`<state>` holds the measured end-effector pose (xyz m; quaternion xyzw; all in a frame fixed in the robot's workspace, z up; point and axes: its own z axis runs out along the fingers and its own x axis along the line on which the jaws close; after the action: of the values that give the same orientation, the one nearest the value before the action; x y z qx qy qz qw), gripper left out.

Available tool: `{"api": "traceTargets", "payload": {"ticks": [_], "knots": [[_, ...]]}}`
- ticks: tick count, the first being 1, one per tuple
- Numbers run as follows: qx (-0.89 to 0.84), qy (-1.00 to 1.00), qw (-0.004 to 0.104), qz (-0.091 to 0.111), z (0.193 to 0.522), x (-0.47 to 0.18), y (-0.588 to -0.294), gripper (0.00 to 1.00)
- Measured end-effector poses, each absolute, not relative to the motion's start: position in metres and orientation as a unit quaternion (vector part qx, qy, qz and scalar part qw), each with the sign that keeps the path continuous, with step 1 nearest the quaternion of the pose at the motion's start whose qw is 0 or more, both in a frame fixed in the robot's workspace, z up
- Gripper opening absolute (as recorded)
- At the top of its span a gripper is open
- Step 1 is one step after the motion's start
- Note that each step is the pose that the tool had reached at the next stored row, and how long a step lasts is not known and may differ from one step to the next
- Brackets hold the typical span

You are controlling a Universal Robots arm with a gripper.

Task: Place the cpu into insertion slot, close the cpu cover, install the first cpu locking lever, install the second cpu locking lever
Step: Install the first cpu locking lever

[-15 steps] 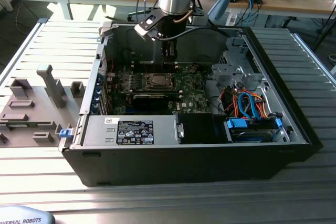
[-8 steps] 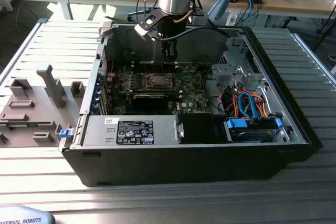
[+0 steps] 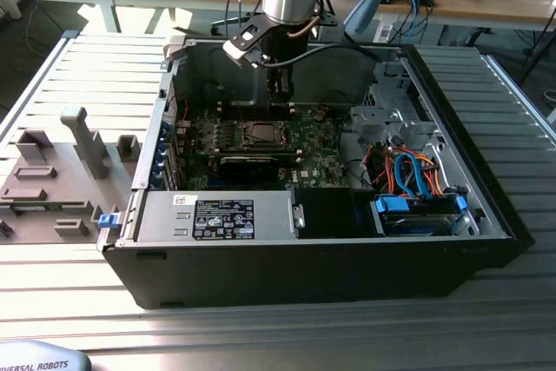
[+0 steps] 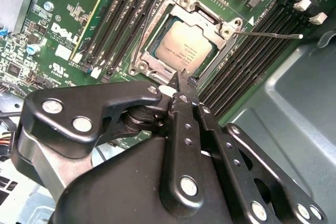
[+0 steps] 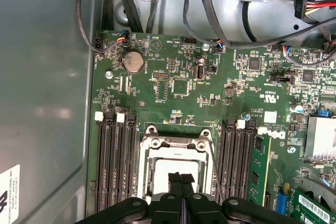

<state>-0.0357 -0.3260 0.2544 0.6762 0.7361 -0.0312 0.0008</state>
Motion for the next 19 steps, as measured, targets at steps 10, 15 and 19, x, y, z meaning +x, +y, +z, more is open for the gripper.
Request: {"api": "traceTargets", "payload": {"ticks": [10,15,19], "knots": [[0.644,0.765,0.002,-0.031,0.2543,-0.0357,-0.3260,0.11],[0.635,0.772,0.002,-0.031,0.2543,-0.0358,-0.3260,0.11],[0.629,0.777,0.003,-0.031,0.2543,-0.0358,-0.3260,0.11]]}}
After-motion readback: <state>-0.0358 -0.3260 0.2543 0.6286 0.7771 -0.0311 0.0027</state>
